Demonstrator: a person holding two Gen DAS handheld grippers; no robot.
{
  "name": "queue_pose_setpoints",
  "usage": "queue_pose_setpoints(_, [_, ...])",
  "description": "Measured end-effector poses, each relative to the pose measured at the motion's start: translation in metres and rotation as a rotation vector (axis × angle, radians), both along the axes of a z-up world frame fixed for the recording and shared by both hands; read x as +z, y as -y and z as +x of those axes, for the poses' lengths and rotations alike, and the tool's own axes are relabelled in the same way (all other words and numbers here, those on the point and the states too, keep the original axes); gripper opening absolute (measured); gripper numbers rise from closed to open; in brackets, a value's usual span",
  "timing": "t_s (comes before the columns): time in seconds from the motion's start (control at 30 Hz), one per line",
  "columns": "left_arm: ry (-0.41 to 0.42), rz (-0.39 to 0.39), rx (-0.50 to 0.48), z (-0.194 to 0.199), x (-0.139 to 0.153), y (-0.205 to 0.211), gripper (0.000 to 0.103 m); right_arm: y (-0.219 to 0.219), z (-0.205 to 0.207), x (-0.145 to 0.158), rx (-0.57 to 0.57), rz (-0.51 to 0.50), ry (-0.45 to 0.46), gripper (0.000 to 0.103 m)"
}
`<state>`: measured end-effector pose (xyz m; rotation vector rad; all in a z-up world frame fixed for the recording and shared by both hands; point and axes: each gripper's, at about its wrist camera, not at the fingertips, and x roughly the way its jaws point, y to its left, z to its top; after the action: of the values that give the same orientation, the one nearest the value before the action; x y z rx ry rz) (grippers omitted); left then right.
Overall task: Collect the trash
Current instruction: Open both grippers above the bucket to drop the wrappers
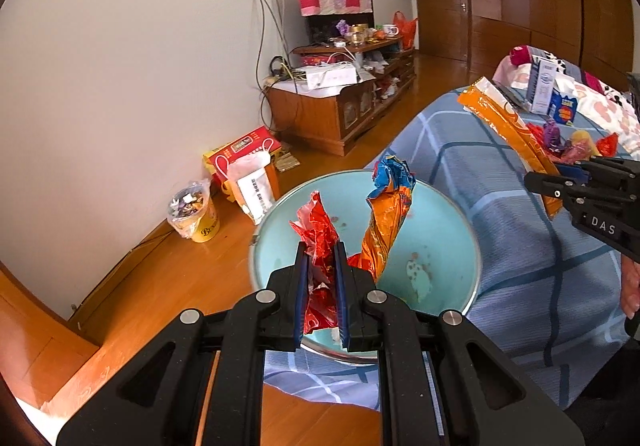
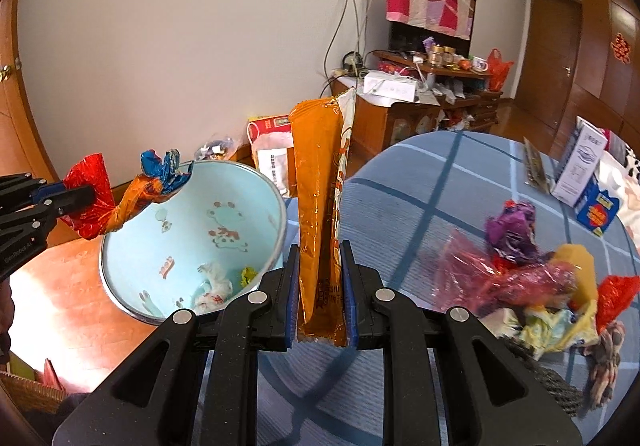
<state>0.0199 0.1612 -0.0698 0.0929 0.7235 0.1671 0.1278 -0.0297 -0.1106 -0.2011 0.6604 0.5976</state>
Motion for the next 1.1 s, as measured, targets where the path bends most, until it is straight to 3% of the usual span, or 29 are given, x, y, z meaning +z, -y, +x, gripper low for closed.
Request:
queue_pose_setpoints(0.53, [-0.019, 0.002, 0.056, 0.004, -0.007, -0.016, 0.012, -0.041, 0.004, -0.012, 0.062, -0.050, -0.014, 0.019])
queue_pose_setpoints(1.0, [-0.024, -0.014, 0.048, 0.005, -0.012, -0.016, 0.014, -0.051, 0.003, -0.014, 0.091, -0.063, -0.021, 0.020])
queue_pose_setpoints(1.1, [-0.018, -0.023, 0.044, 0.005, -0.010, -0.014, 0.017, -0.054, 0.003, -0.015, 0.110, -0.061, -0.031, 0.027])
